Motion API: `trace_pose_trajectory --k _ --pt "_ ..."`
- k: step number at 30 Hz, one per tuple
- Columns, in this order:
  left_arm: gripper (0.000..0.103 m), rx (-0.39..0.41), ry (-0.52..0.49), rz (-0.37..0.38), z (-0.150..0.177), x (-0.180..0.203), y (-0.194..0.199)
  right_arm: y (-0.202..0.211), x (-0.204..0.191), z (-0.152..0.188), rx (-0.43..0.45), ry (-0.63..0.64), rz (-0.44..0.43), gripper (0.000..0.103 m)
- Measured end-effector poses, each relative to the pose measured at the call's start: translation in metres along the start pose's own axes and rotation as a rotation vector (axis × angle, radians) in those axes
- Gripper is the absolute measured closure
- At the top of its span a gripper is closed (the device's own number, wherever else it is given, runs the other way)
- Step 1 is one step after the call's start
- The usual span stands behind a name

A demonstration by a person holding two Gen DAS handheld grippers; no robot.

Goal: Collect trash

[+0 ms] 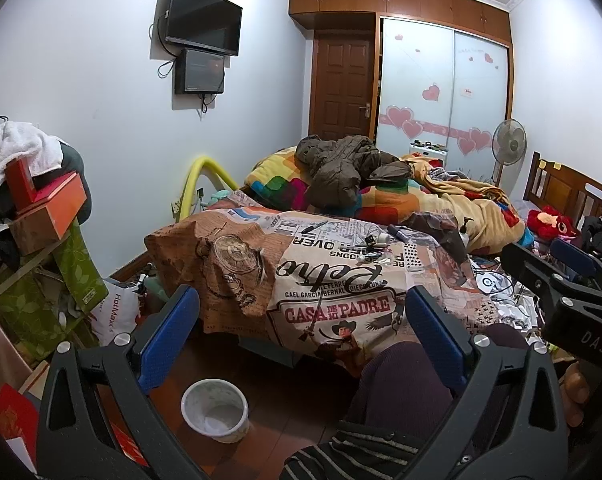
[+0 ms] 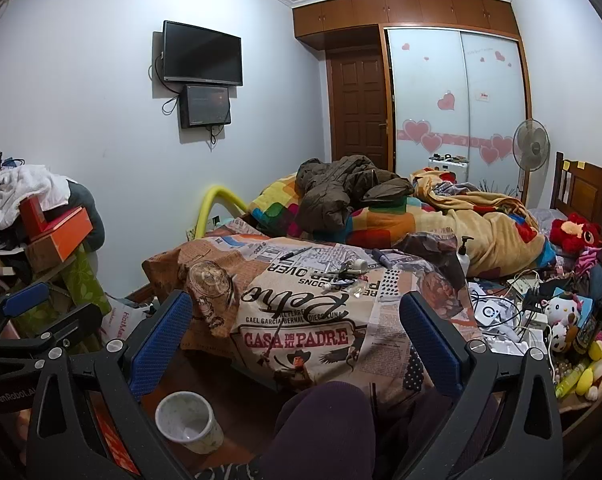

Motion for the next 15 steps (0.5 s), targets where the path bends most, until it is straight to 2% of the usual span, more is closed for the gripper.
trace_pose_trajectory --k 15 --pt "0.000 -0.002 0.002 0.004 0.0012 0.0020 0.0017 0.0038 -0.0001 -0.0007 0.014 0.005 0.004 0.000"
Point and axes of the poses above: each gripper's, at about its wrist camera, not at the fingertips, and y roughly against the way its jaws point, x to its right, z to its underside, the point moved 8 cm from there along -y, roughly the way its jaws point, and after that the axes turned 7 degrees about z, right-handed, at the moved point
